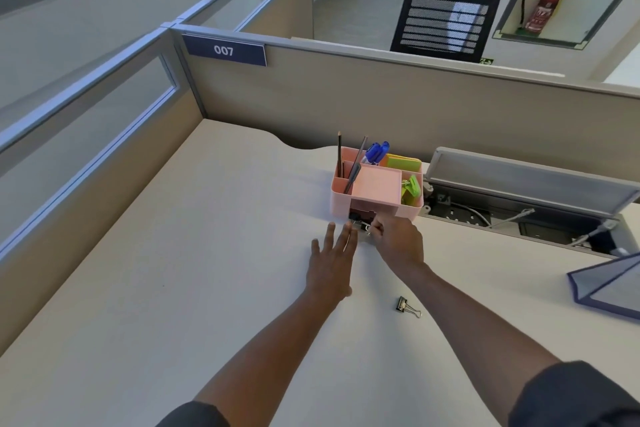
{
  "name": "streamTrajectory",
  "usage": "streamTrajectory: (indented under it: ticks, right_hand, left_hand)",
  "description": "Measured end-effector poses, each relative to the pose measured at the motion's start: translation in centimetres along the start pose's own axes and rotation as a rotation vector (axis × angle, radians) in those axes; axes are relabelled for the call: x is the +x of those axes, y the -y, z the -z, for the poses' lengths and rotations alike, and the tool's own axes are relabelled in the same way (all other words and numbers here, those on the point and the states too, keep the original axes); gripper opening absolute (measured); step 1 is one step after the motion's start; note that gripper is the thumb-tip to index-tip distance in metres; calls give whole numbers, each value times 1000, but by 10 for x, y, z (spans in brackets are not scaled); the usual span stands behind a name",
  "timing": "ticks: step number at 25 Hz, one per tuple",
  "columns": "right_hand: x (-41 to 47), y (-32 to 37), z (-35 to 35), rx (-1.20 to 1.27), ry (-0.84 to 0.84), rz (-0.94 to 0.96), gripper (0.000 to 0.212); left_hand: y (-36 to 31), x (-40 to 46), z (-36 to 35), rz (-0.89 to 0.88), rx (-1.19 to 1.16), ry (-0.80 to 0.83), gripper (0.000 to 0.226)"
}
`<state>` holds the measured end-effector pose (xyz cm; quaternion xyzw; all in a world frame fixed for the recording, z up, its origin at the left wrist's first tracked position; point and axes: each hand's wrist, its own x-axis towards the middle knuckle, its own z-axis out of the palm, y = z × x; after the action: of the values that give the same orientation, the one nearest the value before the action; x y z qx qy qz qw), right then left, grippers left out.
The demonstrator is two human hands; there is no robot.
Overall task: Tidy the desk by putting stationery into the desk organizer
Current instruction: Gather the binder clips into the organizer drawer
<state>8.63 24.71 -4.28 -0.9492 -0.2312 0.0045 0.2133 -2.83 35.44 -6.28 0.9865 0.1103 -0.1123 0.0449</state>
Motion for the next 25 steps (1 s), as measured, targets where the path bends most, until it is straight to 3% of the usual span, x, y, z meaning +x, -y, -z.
streamTrajectory:
  ticks: [8, 17, 20, 23, 25]
  right_hand:
    - [16, 4, -9, -89, 91, 152, 8]
    - [-4, -23, 16, 68, 40, 111, 9]
    - [-25, -44, 29, 148, 46, 131, 8]
    - [-49, -69, 35, 183, 73, 96, 10]
    - [-69, -86, 36, 189, 115, 61, 11]
  left_hand:
    - [2, 3, -6, 0, -25, -6, 121]
    - [-3, -14, 0, 8, -4, -24, 108]
    - [-10, -28, -1, 29, -68, -77, 90]
    - [-18, -47, -8, 90, -205, -156, 52]
    - [-24, -62, -15, 118, -288, -161, 38]
